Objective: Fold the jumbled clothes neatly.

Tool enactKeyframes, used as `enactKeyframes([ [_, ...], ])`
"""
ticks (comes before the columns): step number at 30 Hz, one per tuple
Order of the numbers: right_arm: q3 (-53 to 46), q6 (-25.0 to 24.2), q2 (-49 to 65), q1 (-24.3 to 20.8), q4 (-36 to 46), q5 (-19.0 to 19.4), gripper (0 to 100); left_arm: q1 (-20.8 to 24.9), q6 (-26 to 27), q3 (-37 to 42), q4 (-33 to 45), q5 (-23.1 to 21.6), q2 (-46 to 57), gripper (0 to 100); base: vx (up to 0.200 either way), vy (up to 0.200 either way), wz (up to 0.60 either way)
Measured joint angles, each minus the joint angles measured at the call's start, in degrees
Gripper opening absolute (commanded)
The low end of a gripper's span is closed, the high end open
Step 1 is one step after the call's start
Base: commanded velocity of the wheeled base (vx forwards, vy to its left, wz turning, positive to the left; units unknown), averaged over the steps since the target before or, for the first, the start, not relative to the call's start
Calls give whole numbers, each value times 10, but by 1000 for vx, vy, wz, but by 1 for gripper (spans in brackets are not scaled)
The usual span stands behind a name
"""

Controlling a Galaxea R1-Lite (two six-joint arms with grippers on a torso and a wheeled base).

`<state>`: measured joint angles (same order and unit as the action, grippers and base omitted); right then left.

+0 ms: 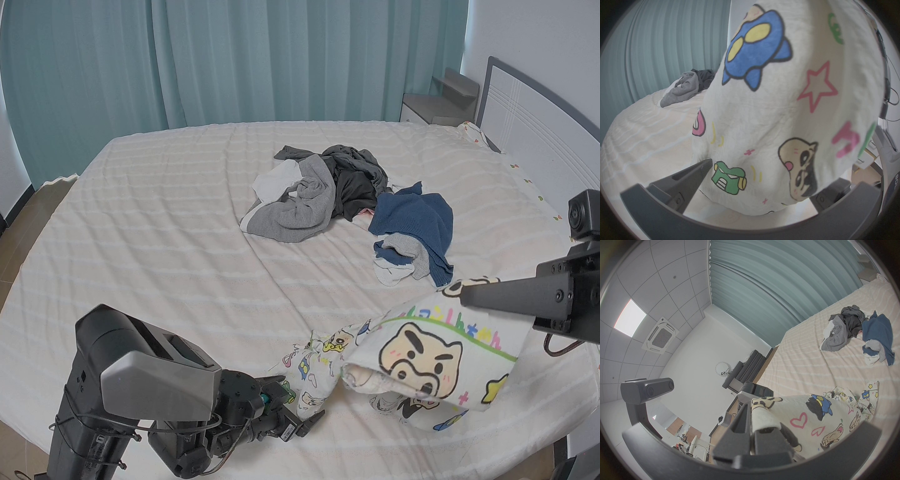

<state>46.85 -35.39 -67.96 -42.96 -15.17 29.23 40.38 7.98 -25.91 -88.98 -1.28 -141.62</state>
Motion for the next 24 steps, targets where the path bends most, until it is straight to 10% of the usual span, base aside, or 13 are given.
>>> enactKeyframes([
  [1,0,0,0,0,0,0,0,0,-2,-5,0,2,-3,100,0,0,0],
  [2,0,0,0,0,0,-1,0,0,-2,-8,0,3,-5,0,0,0,0],
  [24,-19,-1,14,96,1,-1,0,-25,-66,89,0,-1,111,0,0,0,0],
])
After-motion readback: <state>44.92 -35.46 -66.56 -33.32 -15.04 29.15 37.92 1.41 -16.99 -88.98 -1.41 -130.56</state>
